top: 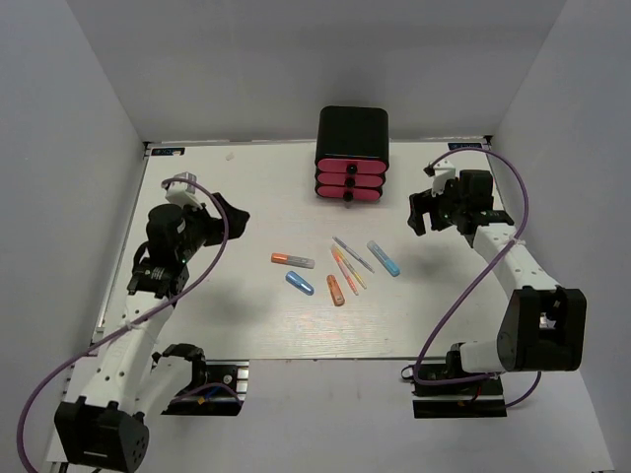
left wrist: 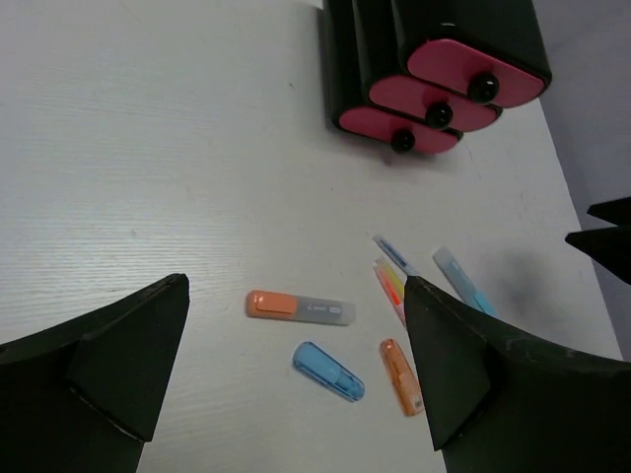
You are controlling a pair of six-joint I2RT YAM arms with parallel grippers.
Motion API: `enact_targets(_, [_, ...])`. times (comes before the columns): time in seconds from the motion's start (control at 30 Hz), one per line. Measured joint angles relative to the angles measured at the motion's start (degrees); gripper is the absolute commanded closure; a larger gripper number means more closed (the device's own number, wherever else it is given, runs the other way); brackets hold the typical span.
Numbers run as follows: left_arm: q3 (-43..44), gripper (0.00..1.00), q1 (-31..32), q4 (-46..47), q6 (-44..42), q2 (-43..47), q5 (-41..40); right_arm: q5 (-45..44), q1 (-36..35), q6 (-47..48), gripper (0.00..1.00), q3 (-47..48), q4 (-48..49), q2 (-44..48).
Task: Sort the stationery into containers
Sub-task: Open the drawer in the storage box.
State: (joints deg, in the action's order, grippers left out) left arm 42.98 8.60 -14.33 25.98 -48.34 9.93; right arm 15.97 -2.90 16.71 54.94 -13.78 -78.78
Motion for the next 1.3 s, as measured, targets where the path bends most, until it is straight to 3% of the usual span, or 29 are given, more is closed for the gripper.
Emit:
enact_targets(0.2, [-0.1, 0.00, 1.3, 4.9, 2.1, -5.8, 6.9, 5.2, 0.5, 5.0, 0.10, -0.4, -0.2, 3.0])
enact_targets(0.27, [0.0, 0.11, 2.3, 6.7, 2.9, -8.0, 8.4, 7.2, 0.7, 6.5, 0.19, -1.0, 0.1, 4.7])
enact_targets(0.3, [0.2, 0.16, 3.0, 7.5, 3.2, -9.4, 9.2, 8.2, 0.7, 6.9, 0.28, -1.4, 0.3, 5.6])
enact_targets(0.33, [0.7, 0.30, 3.7, 8.1, 3.5, -11.1, 10.0, 9.1, 0.7, 7.3, 0.46, -1.8, 0.4, 6.2])
enact_targets(0.37, [1.4, 0.38, 4.5, 8.9, 3.9, -12.9, 10.7, 9.8, 0.7, 7.7, 0.54, -2.2, 0.6, 6.4])
enact_targets(0.43, [3.3, 0.52, 6.2, 10.3, 4.2, -16.9, 12.0, 11.0, 0.6, 7.3, 0.60, -2.7, 0.9, 6.5])
enact_targets(0.47, [4.5, 0.58, 7.2, 11.1, 4.3, -19.1, 12.3, 11.4, 0.7, 6.9, 0.51, -3.1, 0.9, 6.4])
enact_targets(0.53, [7.1, 0.55, 9.4, 12.4, 4.7, -23.1, 12.7, 12.3, 0.7, 5.9, 0.25, -3.6, 1.1, 6.4])
enact_targets(0.57, [8.3, 0.40, 10.5, 13.1, 4.8, -24.9, 12.8, 13.1, 0.7, 6.0, 0.12, -3.9, 1.6, 6.4])
enact_targets(0.6, [9.5, 0.30, 11.6, 13.8, 5.1, -26.5, 12.7, 14.1, 0.7, 6.0, 0.10, -4.1, 2.1, 6.4])
enact_targets(0.67, [11.4, 0.10, 13.3, 15.3, 5.6, -28.9, 12.2, 16.0, 0.6, 5.7, 0.10, -4.4, 2.9, 6.4])
enact_targets(0.87, [13.3, 0.04, 16.9, 16.8, 7.3, -32.4, 8.8, 22.0, -1.0, -0.5, 0.10, -2.3, 7.5, 3.1])
enact_targets(0.97, [12.6, 0.05, 17.7, 17.0, 7.9, -32.2, 6.8, 22.8, -3.6, -5.5, 0.36, 2.9, 9.6, -3.3])
enact_targets(1.0, [11.6, 0.06, 17.8, 17.0, 8.3, -31.7, 6.1, 22.7, -4.6, -7.0, 0.51, 4.1, 10.0, -4.8])
enact_targets(1.03, [10.6, 0.06, 18.0, 17.0, 8.5, -31.0, 5.4, 22.3, -5.6, -8.9, 0.54, 5.4, 10.3, -6.3])
enact_targets(1.13, [7.1, 0.07, 18.2, 16.3, 9.3, -28.8, 3.7, 19.6, -9.0, -15.5, 0.56, 8.6, 10.9, -9.5])
enact_targets(1.3, [2.6, 0.07, 18.2, 14.9, 10.5, -24.7, 1.3, 11.6, -13.6, -30.1, 0.43, 12.9, 12.3, -12.1])
